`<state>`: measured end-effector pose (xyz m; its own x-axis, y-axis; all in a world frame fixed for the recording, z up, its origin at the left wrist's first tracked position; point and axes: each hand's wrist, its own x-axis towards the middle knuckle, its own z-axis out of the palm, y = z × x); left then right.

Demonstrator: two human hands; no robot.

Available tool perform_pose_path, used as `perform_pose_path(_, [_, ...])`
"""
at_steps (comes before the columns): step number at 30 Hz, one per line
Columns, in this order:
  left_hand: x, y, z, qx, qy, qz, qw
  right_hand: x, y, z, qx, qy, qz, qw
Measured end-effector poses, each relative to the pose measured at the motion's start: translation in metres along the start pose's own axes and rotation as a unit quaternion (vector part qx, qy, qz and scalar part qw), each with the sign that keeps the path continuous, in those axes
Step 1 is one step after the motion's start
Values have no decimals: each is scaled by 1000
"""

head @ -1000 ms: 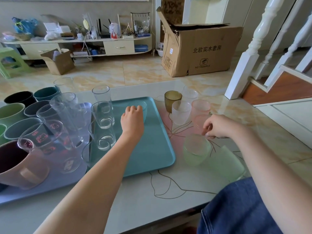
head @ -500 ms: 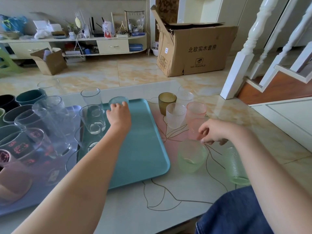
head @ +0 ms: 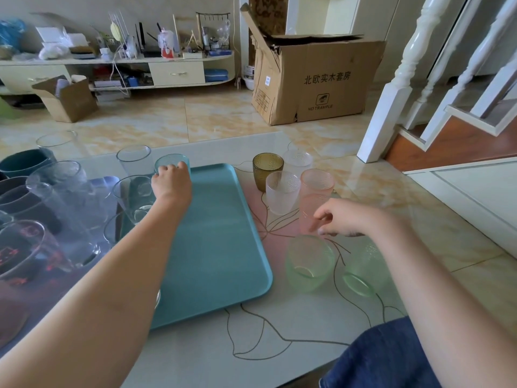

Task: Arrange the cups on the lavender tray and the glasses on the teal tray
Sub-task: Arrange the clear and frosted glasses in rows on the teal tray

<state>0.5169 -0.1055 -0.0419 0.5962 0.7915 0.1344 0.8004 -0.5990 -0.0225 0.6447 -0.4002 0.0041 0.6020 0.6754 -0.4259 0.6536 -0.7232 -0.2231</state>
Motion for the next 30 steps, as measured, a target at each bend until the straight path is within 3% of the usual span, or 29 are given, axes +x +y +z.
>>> perform_pose_path(17, [9,-7,-3,-8,-3,34,999,-1,-4,-2,-6,-7,-21,1000])
perform_pose_path(22, [1,-6,1,-5,46,49,998,-3,-2,-5,18,-5,-27,999])
perform_pose_path(26, [-14,4,-2,-43,122,94,987,-11,14,-10,82,37,-37,995])
perform_pose_path(30, [-32,27,-15,-75,134,139,978,-24,27,-8,141,128,-37,981])
